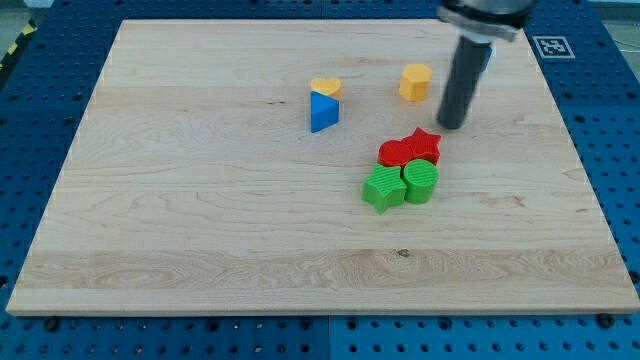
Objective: Place the yellow blocks and blue blocks in a line
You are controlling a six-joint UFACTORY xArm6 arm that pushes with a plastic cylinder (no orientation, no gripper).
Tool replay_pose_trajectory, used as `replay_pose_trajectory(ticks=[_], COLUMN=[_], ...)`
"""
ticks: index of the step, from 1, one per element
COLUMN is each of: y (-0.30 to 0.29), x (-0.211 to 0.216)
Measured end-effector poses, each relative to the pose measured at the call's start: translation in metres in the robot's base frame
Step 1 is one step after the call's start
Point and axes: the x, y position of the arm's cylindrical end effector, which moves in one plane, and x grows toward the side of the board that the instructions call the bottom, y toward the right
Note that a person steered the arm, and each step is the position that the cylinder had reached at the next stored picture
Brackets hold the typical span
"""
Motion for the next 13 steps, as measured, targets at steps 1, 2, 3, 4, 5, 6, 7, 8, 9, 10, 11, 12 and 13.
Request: replay_pose_trajectory(ticks=[1,2,3,4,5,6,7,8,9,10,11,12,13], y=[0.019,-0.030,-0.105,-0.159,-0.150,-0.101,-0.070,-0.067,-0.094,-0.129,-0.155,-0.163,-0.123], x=[-0.044,-0.066,-0.088,-0.099,-0.109,-0.108,-0.085,-0.062,-0.058,-0.058,-0.058,-0.058,-0.072])
